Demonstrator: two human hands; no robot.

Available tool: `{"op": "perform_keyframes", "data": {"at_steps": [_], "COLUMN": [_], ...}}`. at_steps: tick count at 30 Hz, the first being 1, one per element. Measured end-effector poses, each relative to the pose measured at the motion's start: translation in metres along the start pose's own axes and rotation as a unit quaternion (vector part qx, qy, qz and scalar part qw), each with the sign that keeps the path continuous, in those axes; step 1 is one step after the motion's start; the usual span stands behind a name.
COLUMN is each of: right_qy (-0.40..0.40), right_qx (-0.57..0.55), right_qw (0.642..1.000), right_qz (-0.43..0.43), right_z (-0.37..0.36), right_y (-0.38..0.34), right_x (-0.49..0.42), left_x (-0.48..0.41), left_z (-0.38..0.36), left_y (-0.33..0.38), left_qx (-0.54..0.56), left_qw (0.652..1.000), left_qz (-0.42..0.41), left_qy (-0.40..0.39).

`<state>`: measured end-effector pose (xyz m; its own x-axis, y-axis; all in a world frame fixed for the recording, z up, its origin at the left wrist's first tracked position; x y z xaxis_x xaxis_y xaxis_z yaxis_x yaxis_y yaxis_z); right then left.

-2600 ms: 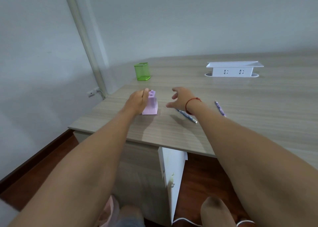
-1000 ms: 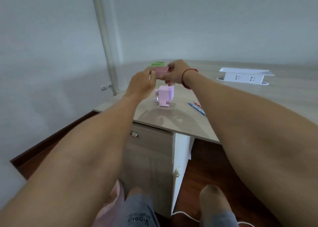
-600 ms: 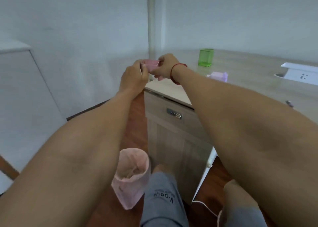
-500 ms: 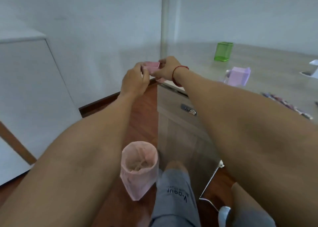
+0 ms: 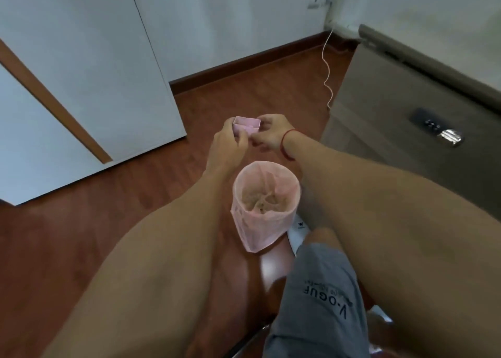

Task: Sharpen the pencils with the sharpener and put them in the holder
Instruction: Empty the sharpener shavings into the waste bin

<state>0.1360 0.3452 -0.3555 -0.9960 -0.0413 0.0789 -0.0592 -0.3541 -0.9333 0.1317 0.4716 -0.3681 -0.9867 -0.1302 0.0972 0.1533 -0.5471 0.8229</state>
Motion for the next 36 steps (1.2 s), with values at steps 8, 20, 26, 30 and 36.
{"op": "perform_keyframes", "data": {"at_steps": [8,20,26,30,36], "right_qy": [-0.090,-0.060,0.023,0.024,0.095], "right_qx": [0.044,0.002,0.000,-0.041,-0.033], "right_qw": [0.991,0.974,0.947,0.938,0.931], "right_qz": [-0.088,-0.217,-0.321,-0.343,-0.352], "right_z": [-0.028,-0.035,-0.033,-0.025,-0.022], "right_y": [0.123,0.209,0.221,0.224,0.220], "right_x": [-0.022,-0.031,-0.036,-0.038,-0.041], "left_x": [-0.016,-0.042,-0.055,-0.053,-0.056], "left_z": [-0.076,-0.147,-0.157,-0.162,-0.168], "left_y": [-0.075,-0.153,-0.151,-0.147,-0.150], "left_qx": [0.007,0.046,0.112,0.125,0.165], "left_qw": [0.992,0.945,0.903,0.873,0.838], "left_qz": [0.105,0.289,0.400,0.459,0.514], "left_qy": [-0.076,-0.143,-0.108,-0.104,-0.080]}}
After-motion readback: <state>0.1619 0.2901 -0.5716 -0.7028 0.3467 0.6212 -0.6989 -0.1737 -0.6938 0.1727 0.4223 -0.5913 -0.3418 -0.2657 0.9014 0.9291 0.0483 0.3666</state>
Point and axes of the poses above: each hand's wrist, its own x-axis away from the middle knuckle, its own z-axis out of the back of the hand, y = z × x, the point moved 6 cm from there along -x, towards the middle knuckle, and after that the axes turned 15 degrees about z, right-handed, at the moved point
